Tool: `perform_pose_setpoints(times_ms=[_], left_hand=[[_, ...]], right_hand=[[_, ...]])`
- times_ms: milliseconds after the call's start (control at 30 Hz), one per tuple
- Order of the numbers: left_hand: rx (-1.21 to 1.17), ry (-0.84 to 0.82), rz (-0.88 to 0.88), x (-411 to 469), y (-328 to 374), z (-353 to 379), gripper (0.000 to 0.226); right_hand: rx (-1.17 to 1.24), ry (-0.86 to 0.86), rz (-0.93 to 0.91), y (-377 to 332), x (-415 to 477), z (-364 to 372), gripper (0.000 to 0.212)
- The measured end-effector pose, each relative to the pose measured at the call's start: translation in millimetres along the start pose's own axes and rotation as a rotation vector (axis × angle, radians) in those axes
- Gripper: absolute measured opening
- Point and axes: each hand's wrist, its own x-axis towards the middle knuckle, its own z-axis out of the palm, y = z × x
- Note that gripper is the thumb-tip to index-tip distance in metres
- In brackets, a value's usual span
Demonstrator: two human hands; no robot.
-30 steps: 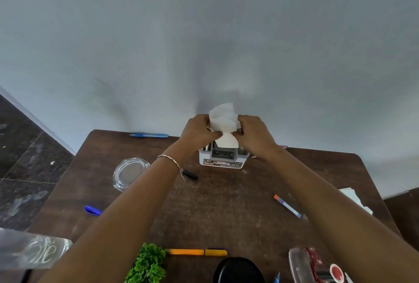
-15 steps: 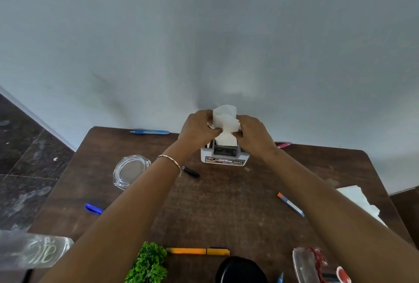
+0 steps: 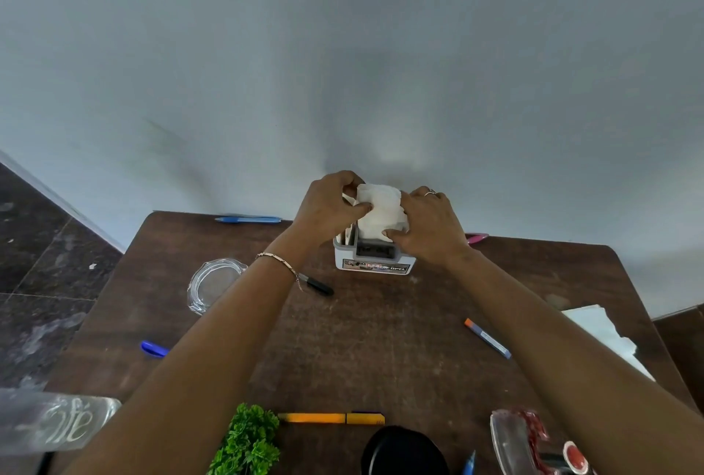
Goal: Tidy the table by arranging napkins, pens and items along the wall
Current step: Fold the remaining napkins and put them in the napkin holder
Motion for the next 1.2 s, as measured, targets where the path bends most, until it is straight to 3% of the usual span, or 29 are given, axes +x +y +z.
perform_pose_setpoints(times_ms=[300,500,700,933,1200], left_hand=[[0.128,-0.087,-0.007,0.2,-0.7,12.7,0.022],[0.069,-0.015,-0.001,5.0,-5.0,6.3,0.027],[0.013,0.002,0.014,3.1,-4.9,7.0,0.028],[0.054,-0.012,-0.031,-1.7,-5.2,9.7,0.045],[0.146,-0.016,-0.060,-6.7,-8.1,11.0,0.034]], right_hand=[[0.009,-0.058,0.015,4.7,-3.1,5.4,0.050],[0.142,0.041,0.048,4.8,0.3,5.0,0.048],[-0.021,-0.097,0.009,6.5,3.9,6.0,0.057],[-0.174,-0.077,-0.059,-2.8,7.4,12.6,0.047],[-0.132,-0.069,-0.012,-3.3,4.6,19.5,0.049]])
